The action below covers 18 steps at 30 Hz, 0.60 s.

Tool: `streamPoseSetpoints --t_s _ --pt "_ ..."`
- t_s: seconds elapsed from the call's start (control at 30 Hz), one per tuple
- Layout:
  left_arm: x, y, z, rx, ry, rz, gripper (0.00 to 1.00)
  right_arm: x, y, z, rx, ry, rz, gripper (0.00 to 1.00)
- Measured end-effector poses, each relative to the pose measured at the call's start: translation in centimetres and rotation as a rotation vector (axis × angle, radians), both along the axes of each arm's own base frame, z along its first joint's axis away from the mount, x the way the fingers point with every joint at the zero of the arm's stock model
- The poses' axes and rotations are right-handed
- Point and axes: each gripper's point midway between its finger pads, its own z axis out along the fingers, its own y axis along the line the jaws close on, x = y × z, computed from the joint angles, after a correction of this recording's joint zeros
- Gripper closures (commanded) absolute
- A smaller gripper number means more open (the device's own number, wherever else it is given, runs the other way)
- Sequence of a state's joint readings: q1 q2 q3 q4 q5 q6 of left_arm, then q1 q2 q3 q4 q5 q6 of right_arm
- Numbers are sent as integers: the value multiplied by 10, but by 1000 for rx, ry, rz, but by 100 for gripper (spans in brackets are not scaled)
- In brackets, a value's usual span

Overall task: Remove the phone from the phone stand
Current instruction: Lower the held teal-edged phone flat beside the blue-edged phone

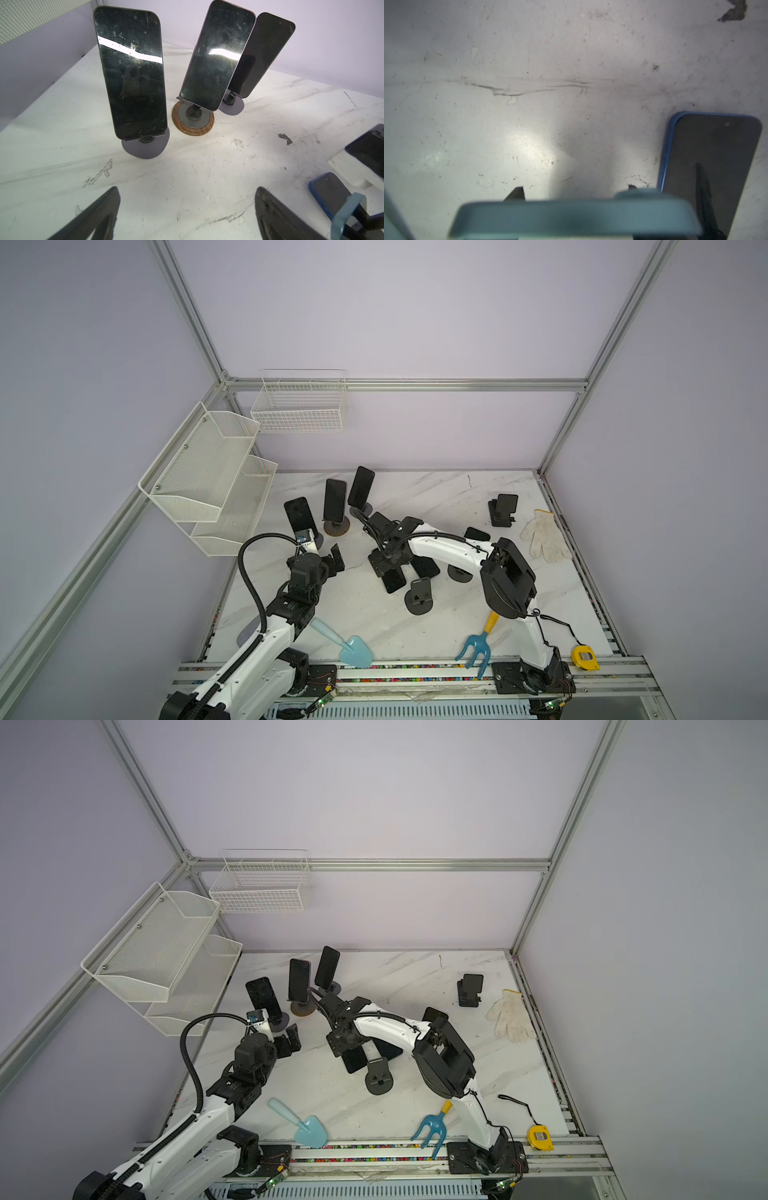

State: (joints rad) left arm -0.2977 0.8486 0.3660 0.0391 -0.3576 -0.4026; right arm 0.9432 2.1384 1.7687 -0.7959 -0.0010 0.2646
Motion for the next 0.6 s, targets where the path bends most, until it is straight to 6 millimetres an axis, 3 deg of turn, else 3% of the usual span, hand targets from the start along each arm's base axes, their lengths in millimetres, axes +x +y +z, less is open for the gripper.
streamPoseSetpoints --t_s 0.6 --pt "-1 3 -1 -13 2 26 1 5 -2 -28 -37 -2 -49 36"
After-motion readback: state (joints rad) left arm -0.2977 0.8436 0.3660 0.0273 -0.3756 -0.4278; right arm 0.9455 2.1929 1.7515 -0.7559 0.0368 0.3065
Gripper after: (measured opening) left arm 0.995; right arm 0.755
